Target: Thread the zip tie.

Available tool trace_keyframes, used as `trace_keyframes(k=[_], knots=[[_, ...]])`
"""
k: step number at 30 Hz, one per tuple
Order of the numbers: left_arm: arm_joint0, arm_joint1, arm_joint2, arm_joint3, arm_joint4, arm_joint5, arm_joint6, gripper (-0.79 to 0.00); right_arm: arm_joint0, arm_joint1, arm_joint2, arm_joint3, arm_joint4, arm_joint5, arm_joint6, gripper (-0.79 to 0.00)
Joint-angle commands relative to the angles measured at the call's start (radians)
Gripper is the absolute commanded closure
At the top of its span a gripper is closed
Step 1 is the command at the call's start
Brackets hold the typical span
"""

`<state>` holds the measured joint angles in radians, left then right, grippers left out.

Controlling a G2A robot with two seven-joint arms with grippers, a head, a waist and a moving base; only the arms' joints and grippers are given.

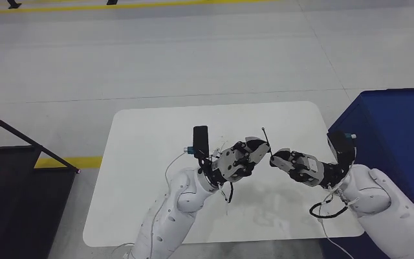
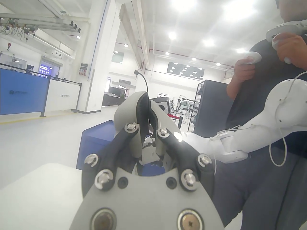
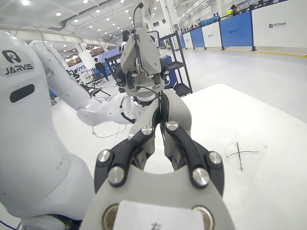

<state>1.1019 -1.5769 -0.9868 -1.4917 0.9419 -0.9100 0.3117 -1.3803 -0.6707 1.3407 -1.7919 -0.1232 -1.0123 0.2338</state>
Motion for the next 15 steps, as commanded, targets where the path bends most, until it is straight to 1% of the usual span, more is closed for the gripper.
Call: trace_keyframes(k=[1,10,15], knots=[[0.000,0.001,0.000,0.000,0.011,0.000,0.009,0.000,0.003,0.000,-0.005,0.003,0.030,0.000,0.021,0.000],[-0.008,0.004,0.004,-0.009,0.077,-0.002,0.046,0.000,0.005,0.000,0.001,0.006,0.102,0.000,0.088,0.000],[-0.014,0.007,0.005,-0.011,0.147,0.002,0.078,0.000,0.006,0.001,0.001,0.003,0.167,0.000,0.134,0.000]])
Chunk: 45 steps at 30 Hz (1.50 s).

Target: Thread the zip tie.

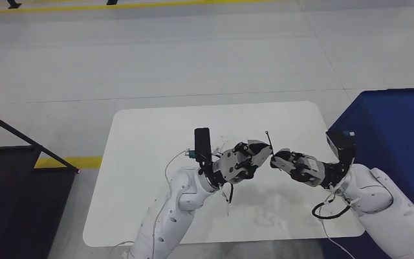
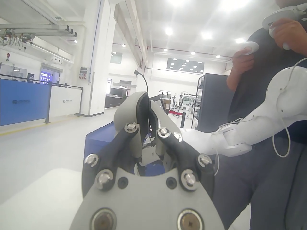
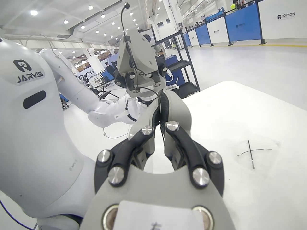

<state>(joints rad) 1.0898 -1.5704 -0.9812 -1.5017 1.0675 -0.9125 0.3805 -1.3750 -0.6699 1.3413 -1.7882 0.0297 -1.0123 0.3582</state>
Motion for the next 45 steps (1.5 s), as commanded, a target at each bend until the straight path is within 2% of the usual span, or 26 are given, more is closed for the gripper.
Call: trace_keyframes(k=[1,25,36,45], knots=[[-0.002,0.001,0.000,-0.001,0.039,0.008,0.020,0.000,0.001,0.000,0.002,0.000,0.025,0.000,0.020,0.000],[-0.022,0.012,0.024,0.015,0.261,0.082,0.243,0.000,0.010,-0.017,0.018,0.019,0.152,0.000,0.144,0.000],[-0.032,0.028,0.034,0.008,0.436,0.143,0.346,0.000,0.014,-0.022,0.019,0.028,0.223,0.000,0.209,0.000],[-0.039,0.031,0.042,0.045,0.365,0.121,0.339,0.000,0.026,-0.029,0.029,0.033,0.226,0.000,0.232,0.000]])
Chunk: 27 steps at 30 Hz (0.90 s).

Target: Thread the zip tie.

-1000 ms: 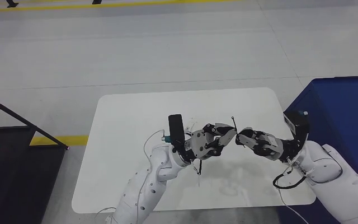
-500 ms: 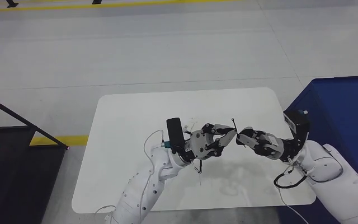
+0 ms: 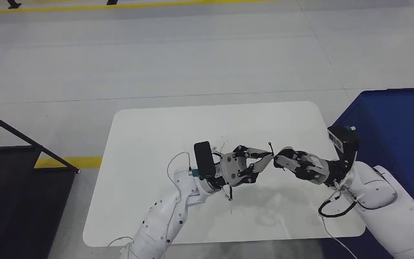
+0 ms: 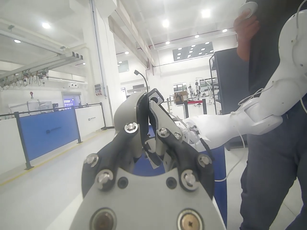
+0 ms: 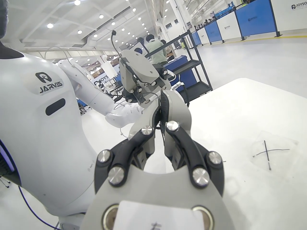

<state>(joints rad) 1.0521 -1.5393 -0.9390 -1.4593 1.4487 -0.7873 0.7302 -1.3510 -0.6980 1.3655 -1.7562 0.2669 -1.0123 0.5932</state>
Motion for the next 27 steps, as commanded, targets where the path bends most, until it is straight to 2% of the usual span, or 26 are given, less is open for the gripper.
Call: trace_keyframes(k=[1,5,7,9,10,11,14,15,18,19,20,21,22,27], knots=[[-0.003,0.000,0.000,0.004,-0.029,-0.007,-0.017,0.000,0.003,-0.003,0.010,0.002,-0.028,0.000,-0.010,0.000],[-0.006,0.002,0.000,0.002,-0.065,-0.016,-0.036,0.000,0.000,-0.013,0.028,-0.003,-0.115,0.000,-0.062,0.000],[-0.004,0.003,0.000,0.001,-0.080,-0.018,-0.043,-0.188,-0.004,-0.019,0.037,-0.006,-0.163,0.000,-0.094,0.000],[-0.004,0.004,-0.001,-0.001,-0.089,-0.022,-0.047,-0.219,-0.012,-0.025,0.043,-0.009,-0.204,0.000,-0.130,0.000],[-0.003,0.005,-0.003,-0.001,-0.093,-0.023,-0.050,-0.320,-0.013,-0.028,0.046,-0.009,-0.223,0.000,-0.145,0.000],[-0.003,0.006,-0.004,-0.003,-0.096,-0.024,-0.050,-0.379,-0.016,-0.031,0.049,-0.010,-0.238,0.000,-0.159,0.000],[0.000,0.008,-0.005,-0.007,-0.100,-0.026,-0.051,-0.409,-0.020,-0.036,0.055,-0.013,-0.266,0.000,-0.187,0.000],[0.000,0.009,-0.006,-0.008,-0.100,-0.025,-0.051,-0.468,-0.021,-0.038,0.057,-0.012,-0.271,0.000,-0.195,0.000],[0.004,0.011,-0.010,-0.007,-0.114,-0.023,-0.044,-0.554,-0.022,-0.042,0.066,-0.008,-0.284,0.006,-0.214,0.000],[0.006,0.012,-0.012,-0.005,-0.123,-0.024,-0.043,-0.631,-0.021,-0.043,0.071,-0.007,-0.294,0.011,-0.221,0.000],[0.007,0.012,-0.014,-0.003,-0.137,-0.024,-0.042,-0.748,-0.020,-0.045,0.077,-0.006,-0.308,0.017,-0.229,0.000],[0.010,0.012,-0.016,0.000,-0.168,-0.034,-0.039,-0.785,-0.018,-0.047,0.085,-0.006,-0.327,0.023,-0.241,0.000],[0.012,0.011,-0.020,0.006,-0.218,-0.050,-0.040,-0.785,-0.017,-0.049,0.095,-0.007,-0.353,0.029,-0.255,0.000],[0.012,0.011,-0.020,0.006,-0.218,-0.050,-0.040,-0.785,-0.017,-0.053,0.109,-0.009,-0.395,0.037,-0.283,0.000]])
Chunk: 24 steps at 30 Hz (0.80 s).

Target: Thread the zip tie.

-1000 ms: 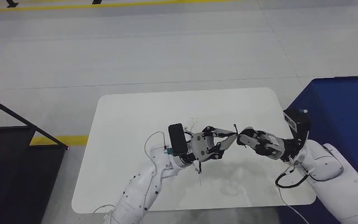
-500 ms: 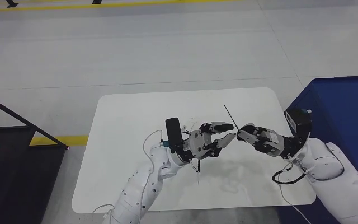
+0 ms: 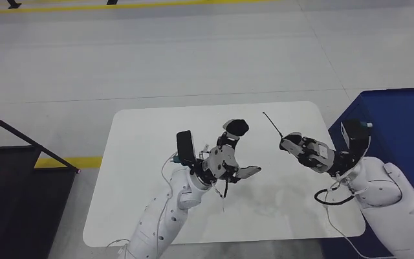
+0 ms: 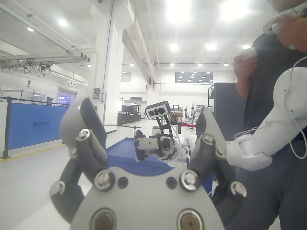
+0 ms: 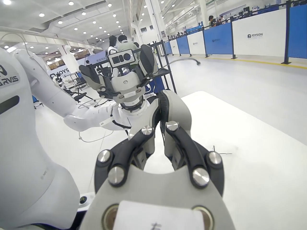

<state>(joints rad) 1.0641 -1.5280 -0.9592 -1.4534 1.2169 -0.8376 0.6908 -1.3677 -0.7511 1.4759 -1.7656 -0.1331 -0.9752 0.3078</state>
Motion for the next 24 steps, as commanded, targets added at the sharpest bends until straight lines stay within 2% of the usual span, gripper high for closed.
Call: trace_keyframes(k=[1,5,8,13,18,21,24], knots=[[0.000,0.000,0.000,0.000,0.014,0.001,0.000,-0.785,0.000,0.000,-0.001,0.000,0.005,-0.001,0.003,0.000],[0.000,0.000,0.000,0.000,0.014,0.001,0.000,-0.785,0.005,-0.002,0.014,-0.005,-0.024,0.030,-0.013,0.000],[0.006,0.009,0.000,-0.071,0.236,0.149,-0.064,-0.785,0.000,-0.013,0.055,-0.032,-0.176,0.081,-0.116,0.000],[0.027,0.020,0.037,-0.095,0.590,0.409,-0.011,-0.785,-0.043,-0.040,0.100,-0.090,-0.540,0.200,-0.368,0.000],[0.026,0.019,0.063,-0.073,0.721,0.609,0.027,-0.785,-0.104,-0.062,0.082,-0.134,-0.892,0.364,-0.624,0.000],[0.024,0.018,0.064,-0.070,0.735,0.635,0.020,-0.785,-0.129,-0.069,0.066,-0.138,-1.045,0.449,-0.714,0.000],[0.024,0.018,0.064,-0.070,0.735,0.635,0.020,-0.785,-0.129,-0.069,0.066,-0.138,-1.045,0.449,-0.714,0.000]])
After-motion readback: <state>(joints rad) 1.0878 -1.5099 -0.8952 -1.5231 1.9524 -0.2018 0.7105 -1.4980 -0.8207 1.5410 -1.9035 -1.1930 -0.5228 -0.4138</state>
